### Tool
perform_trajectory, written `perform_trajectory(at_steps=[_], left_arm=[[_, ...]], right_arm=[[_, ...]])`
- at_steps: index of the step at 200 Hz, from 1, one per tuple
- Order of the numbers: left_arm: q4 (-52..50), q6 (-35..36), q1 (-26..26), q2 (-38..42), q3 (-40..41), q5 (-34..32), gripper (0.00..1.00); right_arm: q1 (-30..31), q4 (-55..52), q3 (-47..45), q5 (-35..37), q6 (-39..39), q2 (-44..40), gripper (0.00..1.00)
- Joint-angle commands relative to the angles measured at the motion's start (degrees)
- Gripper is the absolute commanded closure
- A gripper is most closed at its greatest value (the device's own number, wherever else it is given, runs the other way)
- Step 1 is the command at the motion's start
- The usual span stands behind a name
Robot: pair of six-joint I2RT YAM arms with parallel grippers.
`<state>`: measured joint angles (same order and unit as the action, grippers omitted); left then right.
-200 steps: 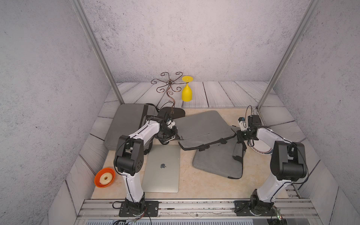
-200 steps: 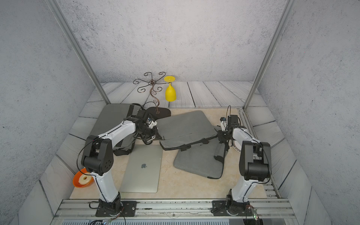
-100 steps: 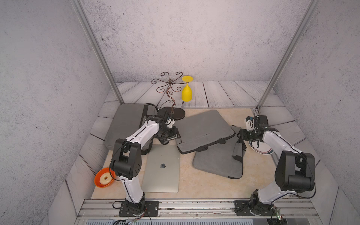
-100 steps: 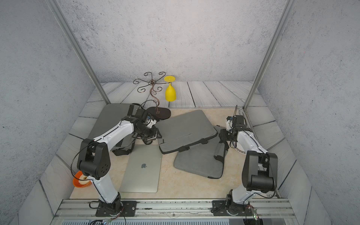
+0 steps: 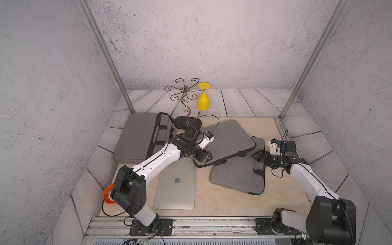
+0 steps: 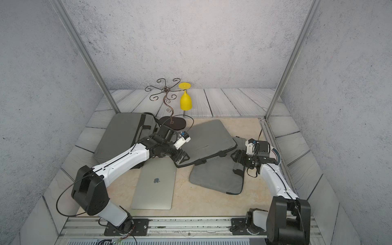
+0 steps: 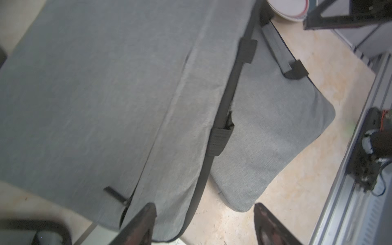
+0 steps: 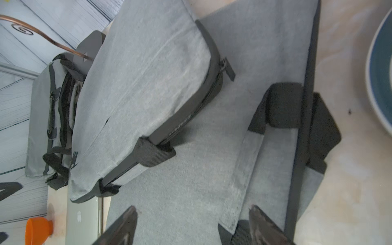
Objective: Open the zippered laptop bag and take out the laptop
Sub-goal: Unzip the zipper on the zippered laptop bag.
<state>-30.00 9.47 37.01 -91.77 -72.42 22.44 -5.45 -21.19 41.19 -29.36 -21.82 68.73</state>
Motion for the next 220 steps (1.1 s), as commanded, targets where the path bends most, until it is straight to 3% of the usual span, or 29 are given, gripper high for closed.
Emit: perform_trajectory(at_steps=[1, 44, 98, 169, 186, 220], left_arm=[[4.2, 10.5, 2.5, -2.6, 0.6, -2.6, 0.25], [7.3, 15.8, 5.7, -9.4, -1.7, -8.6, 0.25], [7.7, 16.9, 6.7, -16.4, -7.1, -14.2, 0.33], [4.1, 17.2, 6.8, -20.0, -9.6, -16.3, 0.66], [2.7, 15.9, 6.8, -20.8, -11.4, -17.6, 0.7], [1.7, 14.1, 6.8, -21.5, -12.7, -15.3, 0.88]], right_arm=[[1.0, 2.4, -3.3, -3.5, -5.3, -4.7, 0.14], [4.3, 6.0, -8.0, -4.7, -10.8, -7.5, 0.14], [8.2, 2.1, -9.0, -1.2, -9.5, -7.6, 0.14], [10.1, -4.9, -9.5, 0.2, -9.0, -11.1, 0.14], [10.6, -6.3, -9.5, 0.4, -9.0, -11.8, 0.14], [11.9, -8.3, -10.0, 0.8, -10.9, -13.5, 0.13]])
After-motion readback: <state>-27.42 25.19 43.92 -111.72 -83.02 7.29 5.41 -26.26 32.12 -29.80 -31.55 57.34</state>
